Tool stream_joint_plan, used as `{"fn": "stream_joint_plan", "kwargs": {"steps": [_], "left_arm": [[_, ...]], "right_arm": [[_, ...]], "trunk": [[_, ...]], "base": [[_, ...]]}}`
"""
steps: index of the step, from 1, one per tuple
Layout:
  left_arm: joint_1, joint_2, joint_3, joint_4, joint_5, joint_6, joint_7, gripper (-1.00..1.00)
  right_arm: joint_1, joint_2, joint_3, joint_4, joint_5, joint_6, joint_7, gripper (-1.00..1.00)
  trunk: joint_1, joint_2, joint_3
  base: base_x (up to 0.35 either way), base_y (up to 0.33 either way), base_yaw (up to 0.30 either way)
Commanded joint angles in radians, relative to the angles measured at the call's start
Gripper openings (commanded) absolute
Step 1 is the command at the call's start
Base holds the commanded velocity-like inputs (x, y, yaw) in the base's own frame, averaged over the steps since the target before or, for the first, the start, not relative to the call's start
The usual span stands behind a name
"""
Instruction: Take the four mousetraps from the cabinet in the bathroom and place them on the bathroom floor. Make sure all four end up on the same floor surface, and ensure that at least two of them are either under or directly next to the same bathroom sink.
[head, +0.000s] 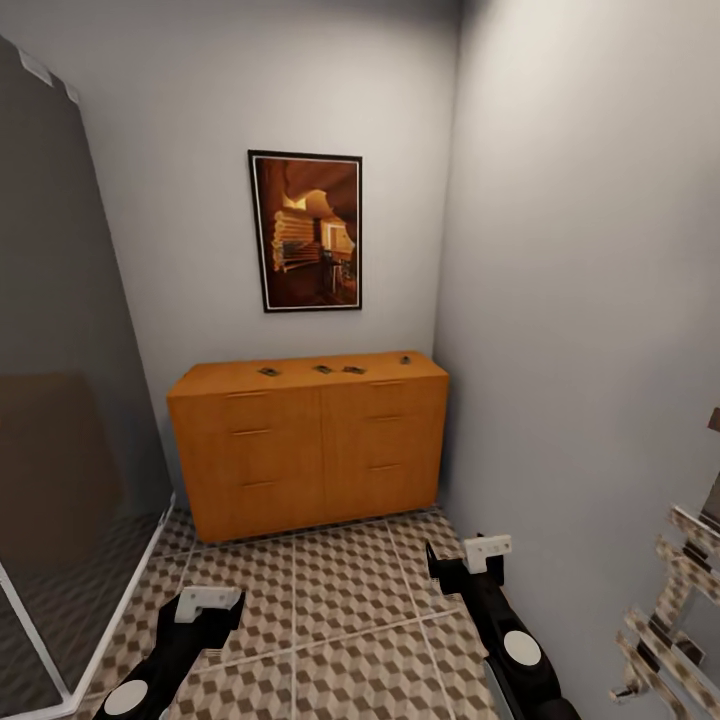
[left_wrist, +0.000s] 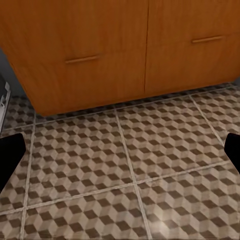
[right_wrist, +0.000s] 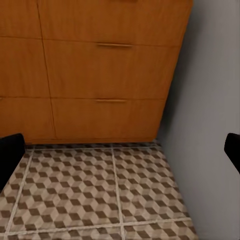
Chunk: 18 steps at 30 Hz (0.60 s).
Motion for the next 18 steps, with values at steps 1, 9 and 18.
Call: {"fn": "stream_joint_plan", "kwargs": {"steps": [1, 9, 18], "left_arm": [[-0.001, 0.0, 0.0, -0.001, -0.001, 0.005, 0.0, 1.0], [-0.001, 0.0, -0.001, 0.0, -0.001, 0.005, 0.0, 1.0], [-0.001, 0.0, -0.002, -0.001, -0.001, 0.005, 0.0, 1.0]], "right_arm": [[-0.001, 0.0, 0.002, -0.002, 0.008, 0.007, -0.005, 1.0], [-0.001, 0.0, 0.002, -0.001, 0.008, 0.007, -0.005, 1.0], [-0.001, 0.0, 0.002, -0.001, 0.008, 0.007, -0.005, 1.0]], "trunk": [[0.001, -0.001, -0.001], [0.001, -0.001, -0.001], [0.001, -0.001, -0.001]], "base": [[0.316, 0.005, 0.0], [0.3, 0.041, 0.0], [0.098, 0.016, 0.0]]}}
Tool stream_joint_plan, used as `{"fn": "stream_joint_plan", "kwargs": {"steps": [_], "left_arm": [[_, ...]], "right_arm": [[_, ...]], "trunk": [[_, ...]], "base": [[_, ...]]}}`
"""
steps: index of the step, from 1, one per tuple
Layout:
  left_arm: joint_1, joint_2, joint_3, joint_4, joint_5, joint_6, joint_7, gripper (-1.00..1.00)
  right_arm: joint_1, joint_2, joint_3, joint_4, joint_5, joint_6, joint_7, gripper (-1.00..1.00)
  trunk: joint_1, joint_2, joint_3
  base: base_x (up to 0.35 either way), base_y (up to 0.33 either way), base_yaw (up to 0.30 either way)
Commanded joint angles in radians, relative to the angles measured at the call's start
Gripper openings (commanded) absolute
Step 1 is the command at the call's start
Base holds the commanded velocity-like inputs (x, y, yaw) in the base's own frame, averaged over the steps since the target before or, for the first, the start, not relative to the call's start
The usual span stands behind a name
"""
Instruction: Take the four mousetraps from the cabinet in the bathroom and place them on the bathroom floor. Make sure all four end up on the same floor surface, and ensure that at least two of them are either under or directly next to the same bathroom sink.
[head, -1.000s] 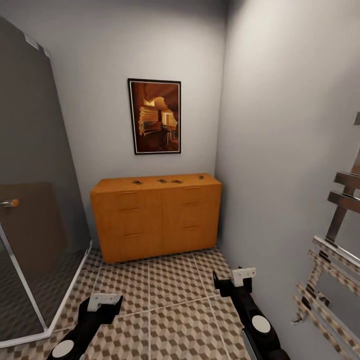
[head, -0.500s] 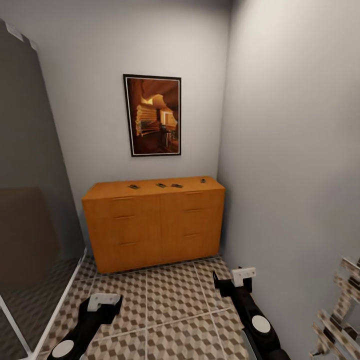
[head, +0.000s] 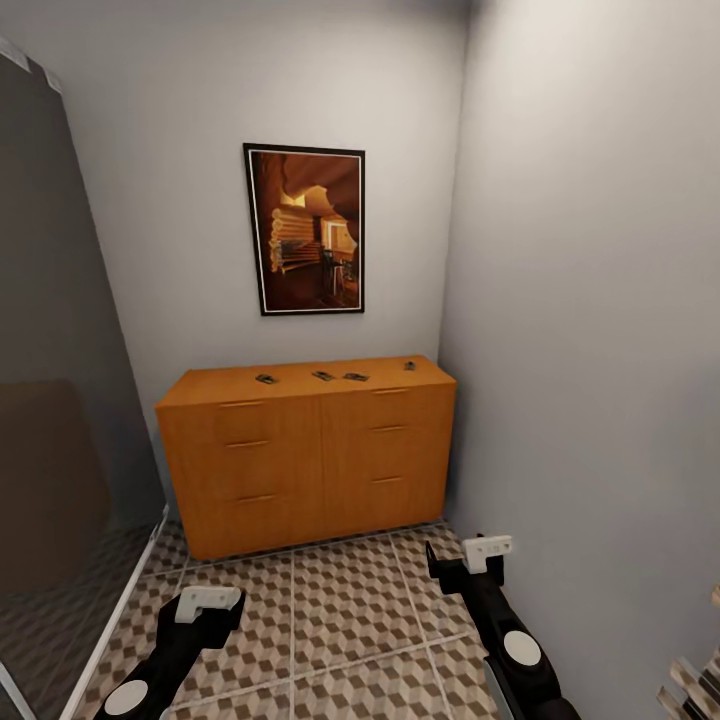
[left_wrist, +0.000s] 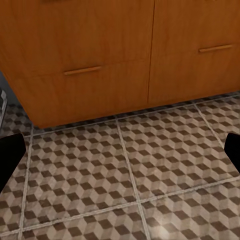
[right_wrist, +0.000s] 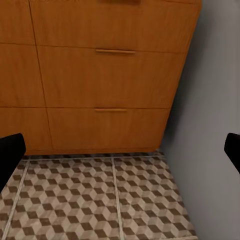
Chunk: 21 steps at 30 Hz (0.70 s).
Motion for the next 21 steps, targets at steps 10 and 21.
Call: {"fn": "stream_joint_plan", "kwargs": {"steps": [10, 21], "left_arm": [[0.0, 0.0, 0.0, -0.002, -0.001, 0.005, 0.0, 1.0], [0.0, 0.0, 0.0, -0.002, -0.001, 0.004, 0.0, 1.0]], "right_arm": [[-0.001, 0.0, 0.002, -0.001, 0.008, 0.006, -0.005, 1.0], [-0.001, 0.0, 0.002, -0.001, 0.01, 0.006, -0.005, 1.0]], "trunk": [[0.0, -0.001, -0.001], [0.0, -0.001, -0.001]], "base": [[0.007, 0.001, 0.0], [0.0, 0.0, 0.0]]}}
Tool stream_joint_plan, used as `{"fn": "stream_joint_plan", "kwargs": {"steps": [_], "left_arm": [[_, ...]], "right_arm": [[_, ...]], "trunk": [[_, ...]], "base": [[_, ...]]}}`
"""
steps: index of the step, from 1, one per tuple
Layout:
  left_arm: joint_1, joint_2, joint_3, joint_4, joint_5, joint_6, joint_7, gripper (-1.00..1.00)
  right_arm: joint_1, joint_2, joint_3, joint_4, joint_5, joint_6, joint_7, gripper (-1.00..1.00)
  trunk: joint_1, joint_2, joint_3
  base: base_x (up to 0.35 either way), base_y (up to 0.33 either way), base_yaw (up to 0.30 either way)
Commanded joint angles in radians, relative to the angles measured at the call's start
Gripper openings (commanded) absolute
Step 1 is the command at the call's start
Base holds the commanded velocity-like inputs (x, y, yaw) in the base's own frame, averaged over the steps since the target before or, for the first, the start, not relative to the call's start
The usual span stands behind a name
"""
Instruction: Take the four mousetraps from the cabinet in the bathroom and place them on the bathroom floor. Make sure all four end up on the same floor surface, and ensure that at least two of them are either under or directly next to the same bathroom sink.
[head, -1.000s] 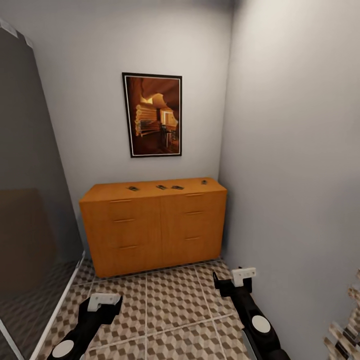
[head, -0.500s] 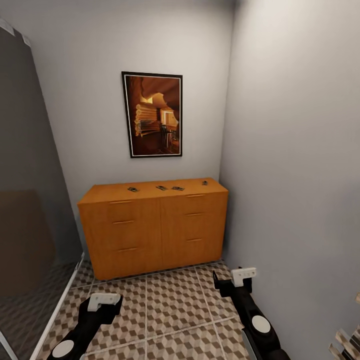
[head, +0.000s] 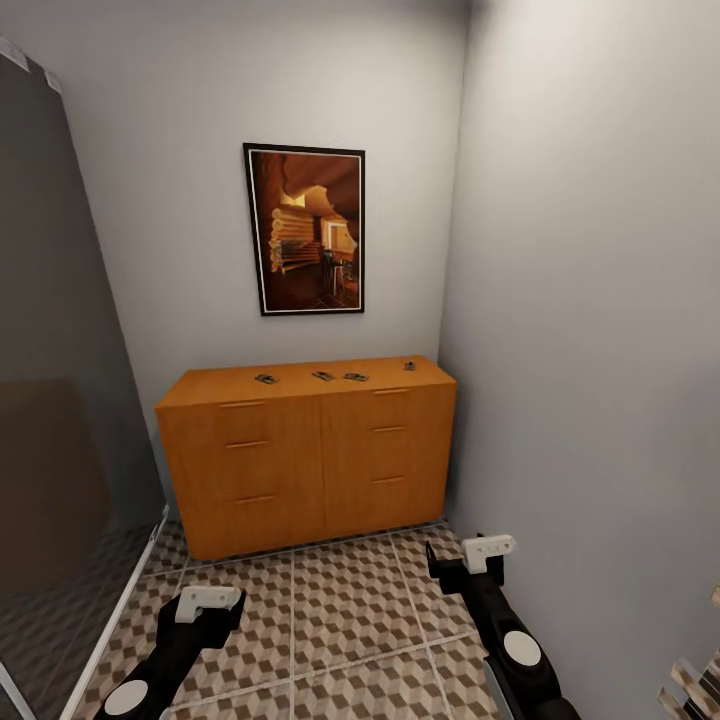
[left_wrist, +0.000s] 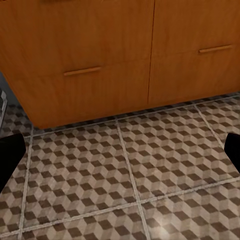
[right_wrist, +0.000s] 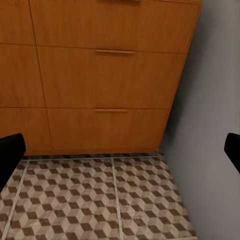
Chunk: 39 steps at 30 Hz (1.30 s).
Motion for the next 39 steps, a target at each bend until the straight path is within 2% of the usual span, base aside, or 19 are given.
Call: {"fn": "stream_joint_plan", "kwargs": {"steps": [1, 12, 20, 27, 39], "left_arm": [[0.0, 0.0, 0.0, -0.001, -0.001, 0.005, 0.0, 1.0], [0.0, 0.0, -0.001, -0.001, -0.001, 0.005, 0.0, 1.0], [0.0, 0.0, 0.0, 0.001, 0.0, 0.005, 0.0, 1.0], [0.0, 0.0, -0.001, 0.003, 0.001, 0.006, 0.0, 1.0], [0.0, -0.001, -0.002, 0.004, 0.001, 0.006, 0.0, 1.0]], "right_arm": [[-0.001, 0.0, 0.002, -0.001, 0.009, 0.007, -0.005, 1.0], [0.0, 0.0, 0.002, -0.001, 0.01, 0.007, -0.005, 1.0], [-0.001, 0.0, 0.002, -0.001, 0.01, 0.007, -0.005, 1.0], [0.0, 0.0, 0.002, -0.001, 0.011, 0.007, -0.005, 1.0], [-0.001, -0.001, 0.002, -0.001, 0.011, 0.007, -0.005, 1.0]], "trunk": [[0.0, -0.001, -0.001], [0.0, -0.001, -0.001], [0.0, -0.001, -0.001], [0.0, -0.001, -0.001], [0.0, -0.001, -0.001]], "base": [[0.0, 0.0, 0.0], [0.0, 0.0, 0.015], [0.043, 0.0, 0.237], [0.237, 0.0, 0.202], [0.27, 0.0, 0.023]]}}
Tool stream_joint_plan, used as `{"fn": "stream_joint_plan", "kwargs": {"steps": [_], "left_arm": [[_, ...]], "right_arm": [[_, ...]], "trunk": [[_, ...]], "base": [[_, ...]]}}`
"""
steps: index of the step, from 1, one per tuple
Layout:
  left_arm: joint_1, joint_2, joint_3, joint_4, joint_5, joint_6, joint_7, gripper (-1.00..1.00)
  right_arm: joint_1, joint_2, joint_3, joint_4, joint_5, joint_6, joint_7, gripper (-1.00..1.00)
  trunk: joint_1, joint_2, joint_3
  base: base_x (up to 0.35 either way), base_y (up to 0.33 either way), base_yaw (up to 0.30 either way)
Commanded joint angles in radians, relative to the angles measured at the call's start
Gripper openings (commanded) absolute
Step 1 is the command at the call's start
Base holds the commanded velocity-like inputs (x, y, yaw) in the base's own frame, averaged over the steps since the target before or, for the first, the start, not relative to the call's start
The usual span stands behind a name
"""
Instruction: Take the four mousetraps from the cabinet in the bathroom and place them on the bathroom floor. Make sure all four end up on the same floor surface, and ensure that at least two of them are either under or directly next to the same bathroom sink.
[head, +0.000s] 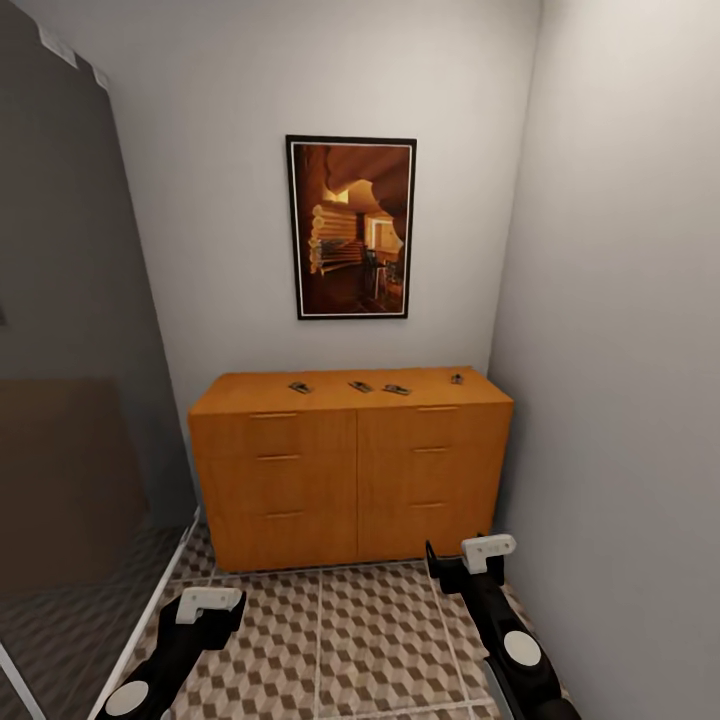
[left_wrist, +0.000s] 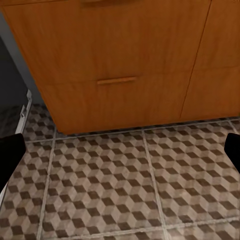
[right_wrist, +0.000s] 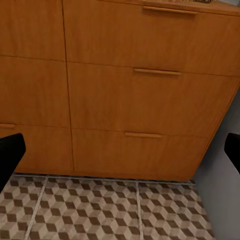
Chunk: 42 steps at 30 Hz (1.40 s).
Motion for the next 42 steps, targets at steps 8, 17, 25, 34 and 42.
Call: {"fn": "stream_joint_plan", "kwargs": {"steps": [8, 17, 25, 34, 42], "left_arm": [[0.0, 0.0, -0.004, -0.004, -0.001, 0.005, -0.002, 1.0], [0.0, 0.0, -0.005, -0.005, -0.001, 0.005, -0.001, 1.0], [0.0, 0.0, -0.005, -0.005, -0.002, 0.004, -0.002, 1.0], [0.0, 0.0, -0.005, -0.005, -0.002, 0.004, -0.002, 1.0], [0.0, 0.0, -0.006, -0.005, -0.002, 0.004, -0.002, 1.0]], "right_arm": [[0.0, -0.001, 0.002, -0.001, 0.009, 0.008, -0.005, 1.0], [0.0, -0.001, 0.002, -0.001, 0.009, 0.008, -0.005, 1.0], [0.0, -0.001, 0.002, -0.001, 0.009, 0.008, -0.005, 1.0], [-0.001, -0.001, 0.002, -0.001, 0.009, 0.008, -0.005, 1.0], [0.0, -0.001, 0.002, -0.001, 0.009, 0.007, -0.005, 1.0]], "trunk": [[0.0, -0.001, -0.001], [0.0, -0.001, -0.001], [0.0, -0.001, -0.001], [0.0, -0.001, -0.001], [0.0, -0.001, -0.001]], "base": [[0.037, 0.0, 0.001], [0.003, 0.0, 0.0], [0.0, 0.0, 0.0], [0.0, 0.0, 0.0], [0.0, 0.0, 0.0]]}}
